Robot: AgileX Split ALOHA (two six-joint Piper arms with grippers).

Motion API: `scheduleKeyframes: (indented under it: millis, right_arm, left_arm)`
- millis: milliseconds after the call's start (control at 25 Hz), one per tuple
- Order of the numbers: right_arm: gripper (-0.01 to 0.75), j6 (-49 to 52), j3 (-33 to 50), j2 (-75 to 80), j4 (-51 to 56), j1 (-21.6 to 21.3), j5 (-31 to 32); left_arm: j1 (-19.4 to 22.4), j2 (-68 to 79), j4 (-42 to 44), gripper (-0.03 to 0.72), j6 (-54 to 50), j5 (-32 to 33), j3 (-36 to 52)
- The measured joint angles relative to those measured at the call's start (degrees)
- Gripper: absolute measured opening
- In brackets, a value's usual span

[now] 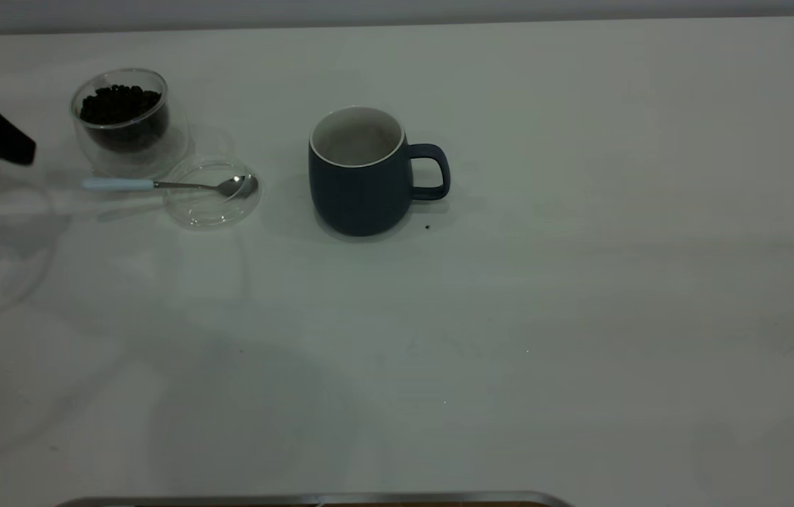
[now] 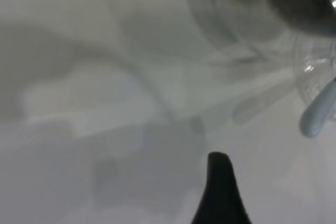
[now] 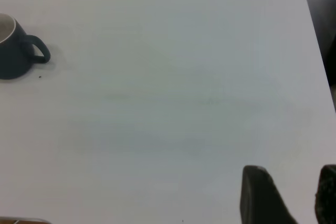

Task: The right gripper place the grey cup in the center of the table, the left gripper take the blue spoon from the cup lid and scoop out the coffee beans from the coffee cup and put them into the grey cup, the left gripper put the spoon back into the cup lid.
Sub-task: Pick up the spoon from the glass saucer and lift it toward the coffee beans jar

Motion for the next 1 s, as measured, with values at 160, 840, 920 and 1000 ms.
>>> scheduleKeyframes:
  millis: [160, 840, 920, 1000]
  right_arm:
    - [0.290, 0.00, 0.00, 0.00, 0.00, 0.00, 0.00]
    - [0.290, 0.00, 0.00, 0.00, 0.00, 0.00, 0.00]
    - [0.290, 0.00, 0.00, 0.00, 0.00, 0.00, 0.00]
    - [0.290, 0.00, 0.00, 0.00, 0.00, 0.00, 0.00]
  left_arm:
    - [0.00, 2.73, -2.86, 0.589, 2.82, 0.51, -0.07]
    - [0.00, 10.55, -19.69, 0.576, 19.68, 8.17, -0.49]
    - [0.00, 10.99, -20.93, 0.576, 20.81, 8.35, -0.54]
    - [0.00, 11.24, -21.93, 0.576, 21.62, 8.46, -0.51]
